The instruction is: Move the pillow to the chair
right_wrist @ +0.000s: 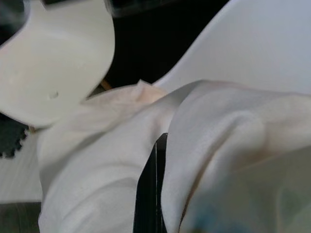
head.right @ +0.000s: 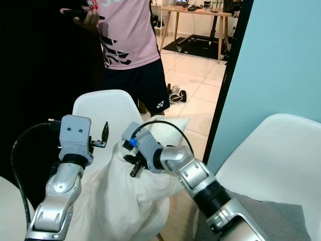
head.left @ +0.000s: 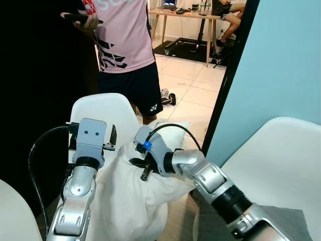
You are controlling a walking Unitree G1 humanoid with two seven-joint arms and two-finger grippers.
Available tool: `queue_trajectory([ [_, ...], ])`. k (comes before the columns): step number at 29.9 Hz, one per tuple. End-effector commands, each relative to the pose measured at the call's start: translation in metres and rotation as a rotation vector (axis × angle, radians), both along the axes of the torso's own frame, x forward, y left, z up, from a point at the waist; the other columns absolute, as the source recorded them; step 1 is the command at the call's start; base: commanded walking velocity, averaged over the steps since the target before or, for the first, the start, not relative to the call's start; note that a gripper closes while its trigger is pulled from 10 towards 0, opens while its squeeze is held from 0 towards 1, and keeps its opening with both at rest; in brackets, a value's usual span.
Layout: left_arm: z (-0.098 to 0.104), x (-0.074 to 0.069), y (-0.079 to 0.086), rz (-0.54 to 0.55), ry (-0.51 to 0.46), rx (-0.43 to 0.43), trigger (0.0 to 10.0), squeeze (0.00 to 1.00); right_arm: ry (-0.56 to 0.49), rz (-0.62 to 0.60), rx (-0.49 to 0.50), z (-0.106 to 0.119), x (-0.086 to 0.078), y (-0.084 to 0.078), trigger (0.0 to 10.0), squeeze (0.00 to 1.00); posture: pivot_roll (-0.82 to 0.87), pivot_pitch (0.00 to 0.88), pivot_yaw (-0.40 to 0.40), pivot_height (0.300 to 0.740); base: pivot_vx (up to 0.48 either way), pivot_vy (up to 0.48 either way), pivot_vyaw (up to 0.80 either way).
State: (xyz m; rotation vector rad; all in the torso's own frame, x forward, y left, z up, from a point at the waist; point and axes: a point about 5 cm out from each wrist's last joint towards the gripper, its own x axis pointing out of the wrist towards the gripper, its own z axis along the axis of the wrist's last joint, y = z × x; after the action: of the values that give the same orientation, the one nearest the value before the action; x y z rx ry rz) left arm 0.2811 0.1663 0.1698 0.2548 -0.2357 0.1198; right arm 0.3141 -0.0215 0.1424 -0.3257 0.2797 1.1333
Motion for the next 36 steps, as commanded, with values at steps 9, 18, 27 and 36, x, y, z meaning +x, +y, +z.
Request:
queue_trajectory([
  [9, 0.000, 0.000, 0.003, 0.021, 0.005, 0.014, 10.0, 0.00, -0.050, 0.028, 0.179, 0.026, 0.002, 0.017, 10.0, 0.00, 0.08, 0.000, -0.038, 0.739, 0.000, 0.000, 0.52],
  [18, 0.001, 0.001, 0.003, 0.027, 0.004, 0.013, 10.0, 0.00, -0.044, 0.131, 0.334, 0.043, -0.009, 0.023, 10.0, 0.00, 0.08, 0.000, -0.038, 0.739, 0.000, 0.000, 0.80],
  [27, 0.001, 0.001, 0.004, 0.027, 0.002, 0.017, 10.0, 0.00, -0.047, 0.132, 0.479, 0.059, -0.008, 0.024, 10.0, 0.00, 0.08, 0.000, -0.033, 0.739, 0.000, 0.000, 0.80],
  [36, 0.002, 0.001, 0.004, 0.028, 0.001, 0.021, 10.0, 0.00, -0.069, 0.052, 0.486, 0.059, 0.001, 0.017, 10.0, 0.00, 0.09, 0.000, -0.035, 0.739, 0.000, 0.000, 0.80],
])
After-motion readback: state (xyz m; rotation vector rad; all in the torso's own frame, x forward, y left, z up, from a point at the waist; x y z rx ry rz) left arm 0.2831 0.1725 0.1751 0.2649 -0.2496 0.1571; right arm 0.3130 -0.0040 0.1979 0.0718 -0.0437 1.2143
